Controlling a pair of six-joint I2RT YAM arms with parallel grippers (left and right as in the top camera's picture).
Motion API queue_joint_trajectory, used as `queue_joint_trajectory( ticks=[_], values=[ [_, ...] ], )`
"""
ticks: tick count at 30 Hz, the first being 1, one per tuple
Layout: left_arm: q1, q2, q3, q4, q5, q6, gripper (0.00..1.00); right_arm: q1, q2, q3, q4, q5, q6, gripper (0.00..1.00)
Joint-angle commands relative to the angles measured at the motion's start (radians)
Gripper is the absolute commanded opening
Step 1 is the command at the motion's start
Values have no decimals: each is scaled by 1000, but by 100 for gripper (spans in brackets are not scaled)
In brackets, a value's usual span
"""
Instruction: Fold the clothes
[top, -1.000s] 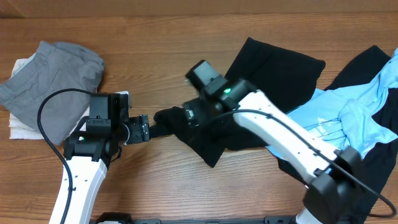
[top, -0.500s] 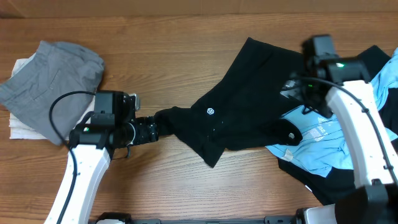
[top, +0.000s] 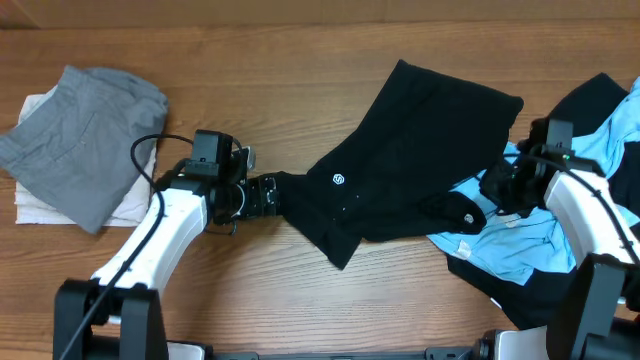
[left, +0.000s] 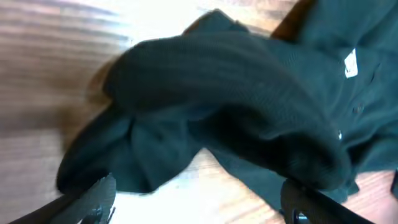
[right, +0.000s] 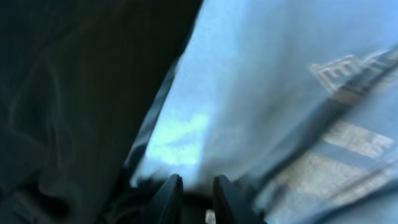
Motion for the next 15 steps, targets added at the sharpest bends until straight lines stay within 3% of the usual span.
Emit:
queue_joint_trajectory(
  ticks=[1, 9, 15],
  values=[
    [-8, 42, 16, 35, 15, -13, 88, -2, 24, -72, 69, -27, -34, 21],
    [-8, 67, 16, 51, 16, -13, 88, -7, 117, -124, 104, 129, -10, 21],
    [-8, 67, 16, 51, 16, -13, 86, -149, 127, -124, -37, 448, 290, 27]
  ],
)
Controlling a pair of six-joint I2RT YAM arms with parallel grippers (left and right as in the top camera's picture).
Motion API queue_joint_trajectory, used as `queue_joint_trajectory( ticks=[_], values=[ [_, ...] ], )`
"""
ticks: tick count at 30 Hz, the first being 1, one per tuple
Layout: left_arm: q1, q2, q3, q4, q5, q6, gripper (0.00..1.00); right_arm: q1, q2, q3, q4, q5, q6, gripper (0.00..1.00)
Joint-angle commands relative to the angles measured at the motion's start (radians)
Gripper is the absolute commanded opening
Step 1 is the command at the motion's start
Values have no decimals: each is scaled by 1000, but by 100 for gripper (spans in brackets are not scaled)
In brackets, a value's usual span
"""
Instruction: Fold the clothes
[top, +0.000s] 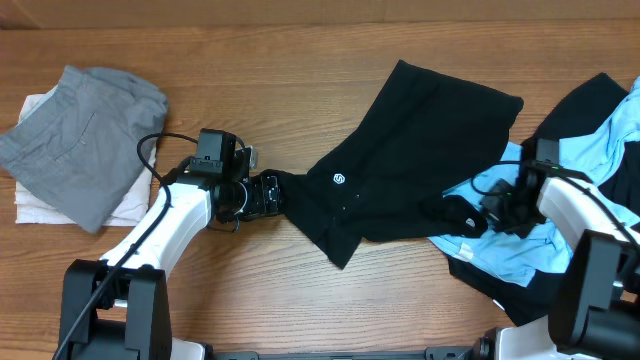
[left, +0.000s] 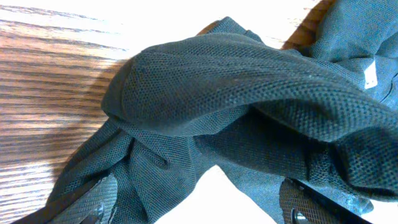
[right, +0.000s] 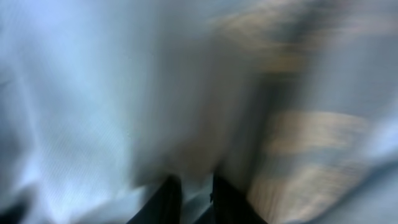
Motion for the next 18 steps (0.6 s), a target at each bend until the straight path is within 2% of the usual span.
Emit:
queue_joint_trajectory(
  ticks=[1, 6, 11, 18],
  values=[
    [-6, 6, 16, 2, 14, -6, 86, -145, 47, -31, -59, 277, 180, 29],
    [-6, 6, 16, 2, 14, -6, 86, -386, 47, -31, -67, 284, 211, 37],
    [-6, 6, 16, 2, 14, -6, 85, -605, 46, -31, -72, 192, 254, 42],
    [-6, 6, 16, 0, 14, -6, 86, -776, 43, -16, -68, 9, 248, 44]
  ],
)
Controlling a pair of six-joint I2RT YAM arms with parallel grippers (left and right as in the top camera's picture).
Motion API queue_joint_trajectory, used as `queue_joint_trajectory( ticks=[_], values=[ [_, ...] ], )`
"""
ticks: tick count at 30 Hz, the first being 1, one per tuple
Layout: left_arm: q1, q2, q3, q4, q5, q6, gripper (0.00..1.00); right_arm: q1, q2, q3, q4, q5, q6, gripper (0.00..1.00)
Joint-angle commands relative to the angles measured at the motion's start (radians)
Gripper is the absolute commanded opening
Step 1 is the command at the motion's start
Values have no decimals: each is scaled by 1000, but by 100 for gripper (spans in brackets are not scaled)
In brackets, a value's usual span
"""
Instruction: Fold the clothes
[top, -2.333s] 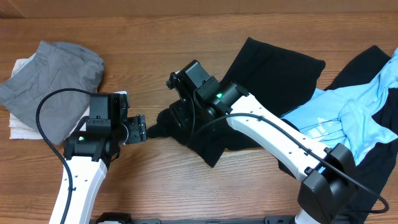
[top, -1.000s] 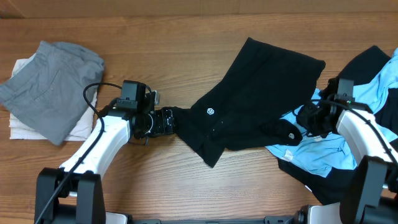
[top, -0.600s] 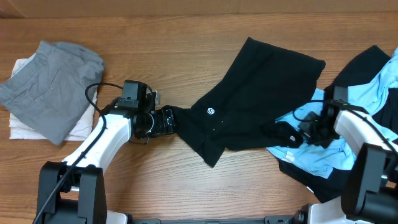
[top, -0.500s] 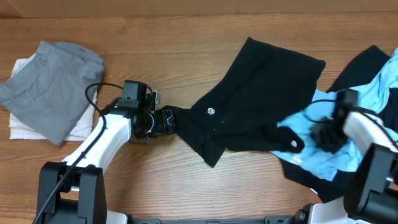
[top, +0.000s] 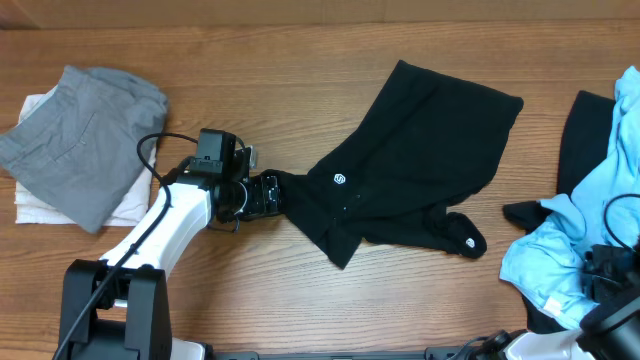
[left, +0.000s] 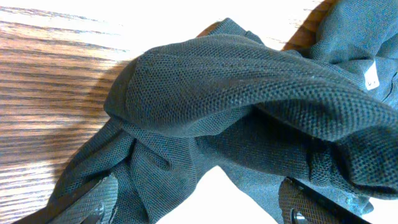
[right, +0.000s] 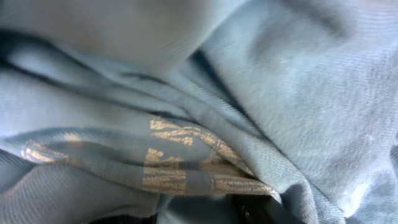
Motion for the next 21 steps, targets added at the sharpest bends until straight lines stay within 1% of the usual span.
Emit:
queue_joint_trajectory(
  ticks=[1, 8, 12, 16, 21],
  values=[
    [-6, 6, 16, -3, 14, -6, 86, -62, 40, -18, -6, -53, 20, 44],
    [-6, 6, 16, -7, 14, -6, 86, -60, -34, 31, -48, -134, 2, 44],
    [-6, 6, 16, -5, 15, -6, 87, -26, -108, 62, -54, -262, -79, 45],
    [-6, 6, 16, 10, 39, -6, 88, 49, -186, 85, -60, -357, -151, 49],
    [-6, 6, 16, 77, 90, -8, 88, 202, -254, 86, -70, -364, -240, 51]
  ],
)
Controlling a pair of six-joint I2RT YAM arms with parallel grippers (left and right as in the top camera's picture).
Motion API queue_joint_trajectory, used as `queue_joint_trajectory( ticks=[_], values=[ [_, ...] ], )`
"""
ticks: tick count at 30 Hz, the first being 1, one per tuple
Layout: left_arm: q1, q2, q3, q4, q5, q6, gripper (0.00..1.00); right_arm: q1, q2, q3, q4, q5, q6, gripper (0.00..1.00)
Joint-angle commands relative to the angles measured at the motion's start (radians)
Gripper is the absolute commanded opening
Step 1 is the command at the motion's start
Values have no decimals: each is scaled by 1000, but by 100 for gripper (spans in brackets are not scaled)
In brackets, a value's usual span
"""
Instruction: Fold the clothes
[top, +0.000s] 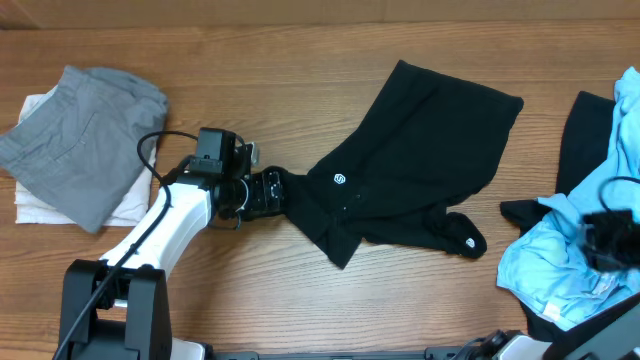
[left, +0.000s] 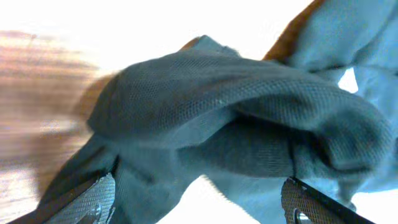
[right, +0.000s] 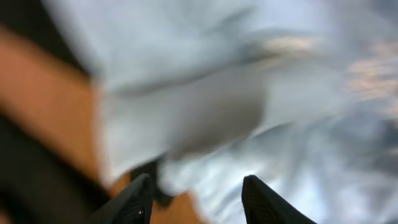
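Note:
A black mesh shirt (top: 420, 160) with a small white logo lies spread on the wooden table (top: 250, 70). My left gripper (top: 268, 193) sits at its left corner. In the left wrist view the gripper (left: 199, 200) is open, with a bunched fold of the black fabric (left: 217, 106) between its wide-set fingers. A light blue shirt (top: 555, 265) lies crumpled at the right edge. Over it, my right gripper (top: 600, 243) hangs open; the blurred right wrist view shows its fingers (right: 134, 199) apart above the blue cloth (right: 249, 112).
A folded grey garment (top: 85, 140) rests on a white cloth (top: 30, 205) at the far left. Another black garment (top: 580, 130) lies at the right edge, partly under the blue shirt. Bare wood lies between the grey pile and the black shirt.
My right gripper now shows open and sits a little higher in the overhead view, above the blue shirt. The left gripper has shifted slightly against the black fold and stays open.
At first my right gripper was shut on the light blue shirt, which overlapped the black shirt's right side. Later the blue shirt lay at the right edge, apart from the black one. Now the gripper is open above it. The left gripper stayed open at the black shirt's corner.

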Motion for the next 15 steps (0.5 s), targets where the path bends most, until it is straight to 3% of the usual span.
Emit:
queue_joint_trajectory(
  ticks=[1, 4, 11, 13, 14, 15],
  values=[
    [-6, 6, 16, 41, 48, -8, 88, 114, -42, 20, -6, -46, -103, 52],
    [-6, 6, 16, 84, 48, -7, 86, 213, -40, 19, -14, 10, -121, 53],
    [-6, 6, 16, 89, 17, -7, 68, 359, -40, 19, -6, 106, -121, 56],
    [-6, 6, 16, 85, 17, -6, 75, 377, -40, 19, 0, 110, -121, 57],
    [-6, 6, 16, 85, 17, -2, 88, 381, -40, 19, 1, 115, -121, 59],
    [-5, 6, 16, 86, 14, 10, 93, 383, -40, 19, 2, 121, -121, 60]
  ],
)
